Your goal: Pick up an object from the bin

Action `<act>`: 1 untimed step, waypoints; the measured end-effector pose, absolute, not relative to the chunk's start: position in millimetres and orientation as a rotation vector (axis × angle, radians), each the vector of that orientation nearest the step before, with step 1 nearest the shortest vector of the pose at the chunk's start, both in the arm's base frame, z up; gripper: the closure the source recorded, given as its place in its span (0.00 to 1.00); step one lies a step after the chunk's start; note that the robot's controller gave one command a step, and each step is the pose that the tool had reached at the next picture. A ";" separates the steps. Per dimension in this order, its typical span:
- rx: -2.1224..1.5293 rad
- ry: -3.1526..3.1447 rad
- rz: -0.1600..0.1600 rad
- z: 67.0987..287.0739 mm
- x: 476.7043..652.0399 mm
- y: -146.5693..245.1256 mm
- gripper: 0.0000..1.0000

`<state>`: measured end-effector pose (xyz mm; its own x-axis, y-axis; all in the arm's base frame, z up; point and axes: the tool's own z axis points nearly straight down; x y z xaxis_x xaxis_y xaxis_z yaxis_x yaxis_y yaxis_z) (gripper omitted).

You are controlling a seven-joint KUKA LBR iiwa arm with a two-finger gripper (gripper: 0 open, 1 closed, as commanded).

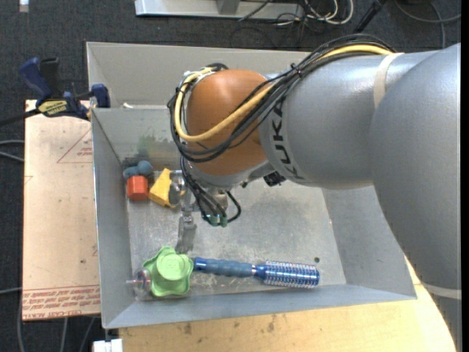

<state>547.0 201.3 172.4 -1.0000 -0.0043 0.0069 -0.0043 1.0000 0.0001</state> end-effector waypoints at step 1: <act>-0.165 -3.129 0.003 127.7 476.4 183.8 0.00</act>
Offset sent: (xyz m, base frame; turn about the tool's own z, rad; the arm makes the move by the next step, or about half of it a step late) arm -0.0674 -0.0174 -0.0416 0.1115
